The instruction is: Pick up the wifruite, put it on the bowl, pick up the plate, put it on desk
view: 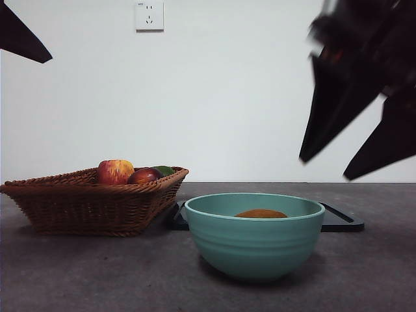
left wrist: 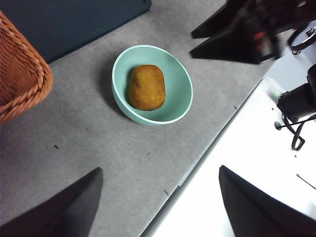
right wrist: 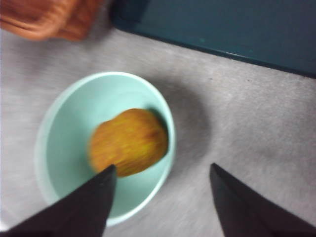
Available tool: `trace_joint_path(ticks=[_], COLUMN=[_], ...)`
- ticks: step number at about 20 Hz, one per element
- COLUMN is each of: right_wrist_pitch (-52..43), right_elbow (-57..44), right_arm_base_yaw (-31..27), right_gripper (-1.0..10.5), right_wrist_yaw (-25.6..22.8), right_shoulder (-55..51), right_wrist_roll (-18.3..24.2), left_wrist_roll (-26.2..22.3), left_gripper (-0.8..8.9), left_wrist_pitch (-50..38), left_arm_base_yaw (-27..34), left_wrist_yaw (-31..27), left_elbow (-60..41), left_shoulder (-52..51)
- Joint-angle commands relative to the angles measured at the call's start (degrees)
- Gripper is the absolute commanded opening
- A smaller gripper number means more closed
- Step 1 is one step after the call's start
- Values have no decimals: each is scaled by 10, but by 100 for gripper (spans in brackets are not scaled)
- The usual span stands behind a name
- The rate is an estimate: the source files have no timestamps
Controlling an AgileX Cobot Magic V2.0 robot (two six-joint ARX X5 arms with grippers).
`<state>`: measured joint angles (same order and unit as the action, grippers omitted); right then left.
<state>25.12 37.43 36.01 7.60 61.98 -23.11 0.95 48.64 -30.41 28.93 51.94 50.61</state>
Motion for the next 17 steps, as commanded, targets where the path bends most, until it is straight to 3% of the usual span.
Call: trace_joint_path(ticks=[1, 6, 17], right_wrist_pitch=[-30, -72, -108], right_elbow=[4, 4, 4], right_arm_base_yaw=[19, 41, 47], right_gripper=[269, 206, 40], right_wrist_yaw=[-35, -75, -74], right_shoulder=[40, 93, 129], right_wrist_roll=[-23, -24, -24], left_wrist_roll=[-5, -5, -5], left_gripper=[374, 374, 374], left_wrist_pitch=[-4, -4, -5], left_arm_base_yaw=[-3, -3, -3], left_wrist_yaw=[5, 5, 5], left_elbow=[4, 4, 4], left_shoulder=[3, 3, 3])
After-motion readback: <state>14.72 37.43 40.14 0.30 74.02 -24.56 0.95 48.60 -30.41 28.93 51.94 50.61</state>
